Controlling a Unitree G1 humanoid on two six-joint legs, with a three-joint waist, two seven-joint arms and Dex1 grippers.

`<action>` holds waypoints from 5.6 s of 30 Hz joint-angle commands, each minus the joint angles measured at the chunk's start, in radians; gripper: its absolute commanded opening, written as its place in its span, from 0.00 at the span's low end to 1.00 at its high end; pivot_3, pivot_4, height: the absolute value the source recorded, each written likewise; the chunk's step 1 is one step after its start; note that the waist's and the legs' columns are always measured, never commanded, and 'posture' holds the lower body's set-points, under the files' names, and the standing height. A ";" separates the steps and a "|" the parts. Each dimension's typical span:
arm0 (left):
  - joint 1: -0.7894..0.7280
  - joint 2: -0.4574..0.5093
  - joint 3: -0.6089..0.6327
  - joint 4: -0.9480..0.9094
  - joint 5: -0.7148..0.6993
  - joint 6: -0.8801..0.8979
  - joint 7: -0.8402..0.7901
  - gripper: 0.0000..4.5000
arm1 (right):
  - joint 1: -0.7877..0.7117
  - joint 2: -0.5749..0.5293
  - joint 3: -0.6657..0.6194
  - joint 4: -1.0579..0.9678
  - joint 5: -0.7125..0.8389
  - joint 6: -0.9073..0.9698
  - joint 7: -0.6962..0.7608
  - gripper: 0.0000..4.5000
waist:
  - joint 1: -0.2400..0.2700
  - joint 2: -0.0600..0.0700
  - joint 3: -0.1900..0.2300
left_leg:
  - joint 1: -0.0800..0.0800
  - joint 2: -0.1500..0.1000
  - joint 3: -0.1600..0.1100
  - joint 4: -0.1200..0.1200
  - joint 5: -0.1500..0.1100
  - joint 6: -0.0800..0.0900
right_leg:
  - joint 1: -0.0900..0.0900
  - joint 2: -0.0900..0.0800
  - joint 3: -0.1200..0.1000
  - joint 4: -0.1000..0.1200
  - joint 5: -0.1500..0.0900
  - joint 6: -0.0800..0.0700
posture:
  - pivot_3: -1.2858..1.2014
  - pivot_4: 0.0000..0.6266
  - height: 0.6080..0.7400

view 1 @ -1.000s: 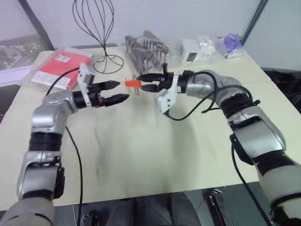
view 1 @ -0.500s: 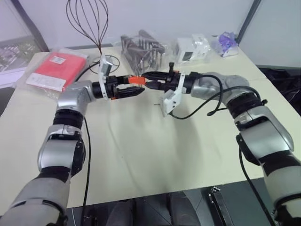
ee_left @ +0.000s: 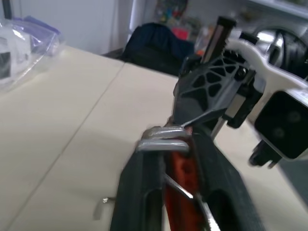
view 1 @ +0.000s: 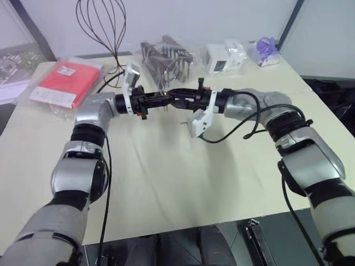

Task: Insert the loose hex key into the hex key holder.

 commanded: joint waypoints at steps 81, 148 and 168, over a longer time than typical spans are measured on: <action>0.739 0.076 0.044 -1.068 -0.034 0.131 0.582 0.00 | 0.375 0.217 -0.315 -0.437 0.841 1.883 0.597 0.01 | 0.060 -0.002 -0.006 | 0.001 0.000 0.000 0.005 -0.001 0.001 | 0.003 -0.001 0.001 0.005 0.000 0.000 | 0.52 0.24 1.00; 0.124 -0.023 0.023 -0.375 -0.095 0.169 0.093 0.00 | 0.406 0.355 -0.619 -0.886 1.452 1.647 0.668 0.01 | 0.053 -0.003 -0.006 | 0.000 0.000 0.000 0.004 -0.001 0.001 | 0.000 -0.001 0.000 0.004 0.000 0.000 | 0.52 0.24 1.00; 0.124 -0.020 0.044 -0.383 -0.112 0.191 0.109 0.00 | 0.426 0.334 -0.625 -0.857 1.438 1.613 0.671 0.01 | 0.053 -0.003 -0.006 | 0.000 0.000 -0.001 0.004 -0.001 0.001 | 0.000 -0.001 0.000 0.004 0.000 0.000 | 0.52 0.24 1.00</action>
